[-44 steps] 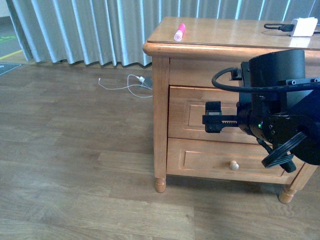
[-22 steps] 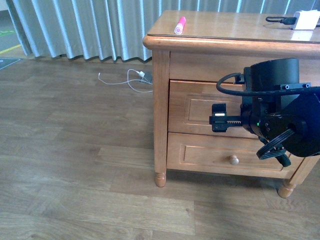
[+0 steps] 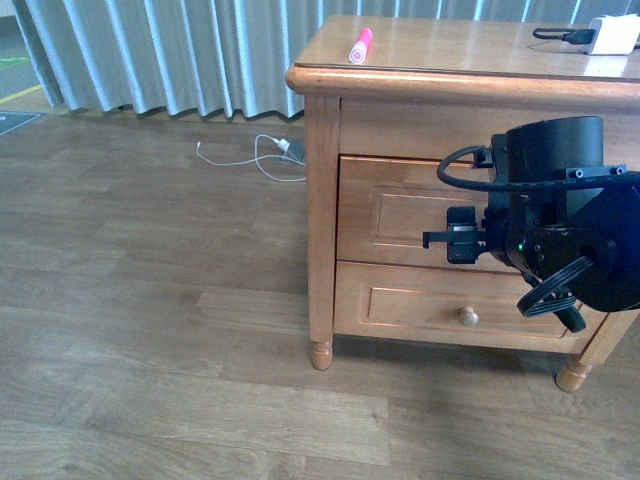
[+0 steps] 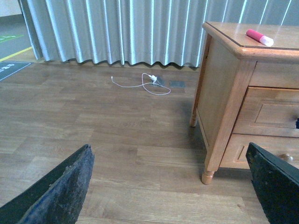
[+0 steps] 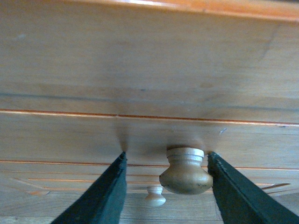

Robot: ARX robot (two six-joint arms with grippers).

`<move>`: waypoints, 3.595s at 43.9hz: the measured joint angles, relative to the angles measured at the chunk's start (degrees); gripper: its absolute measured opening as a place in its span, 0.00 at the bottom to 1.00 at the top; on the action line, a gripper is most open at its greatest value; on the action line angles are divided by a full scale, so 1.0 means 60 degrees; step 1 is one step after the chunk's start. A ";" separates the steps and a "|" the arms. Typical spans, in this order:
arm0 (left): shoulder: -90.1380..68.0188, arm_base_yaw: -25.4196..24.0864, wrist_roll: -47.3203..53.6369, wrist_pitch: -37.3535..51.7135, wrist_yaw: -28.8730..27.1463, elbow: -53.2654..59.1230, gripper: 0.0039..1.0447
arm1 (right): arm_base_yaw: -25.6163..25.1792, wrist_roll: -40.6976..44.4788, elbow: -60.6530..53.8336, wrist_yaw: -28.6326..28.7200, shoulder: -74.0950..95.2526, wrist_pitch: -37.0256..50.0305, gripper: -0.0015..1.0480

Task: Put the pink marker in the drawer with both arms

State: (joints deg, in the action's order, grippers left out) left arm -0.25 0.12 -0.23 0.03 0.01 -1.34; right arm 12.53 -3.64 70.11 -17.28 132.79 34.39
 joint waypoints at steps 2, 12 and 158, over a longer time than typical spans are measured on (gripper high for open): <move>0.0000 0.0000 0.0000 0.0000 0.0000 0.0000 0.94 | -0.0007 0.0000 0.0004 0.0000 0.0000 0.0000 0.43; 0.0000 0.0000 0.0000 0.0000 0.0000 0.0000 0.94 | -0.0058 0.0000 0.0000 -0.0047 0.0000 -0.0069 0.23; -0.3705 0.1151 -0.1435 0.1588 -0.2142 -0.1341 0.94 | -0.2058 0.0565 -1.0881 0.2860 -2.1445 -0.5872 0.92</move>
State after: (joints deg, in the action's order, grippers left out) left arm -22.48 7.03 -8.84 9.56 -12.84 -9.39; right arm 0.19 -0.25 4.82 -0.12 4.12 -0.84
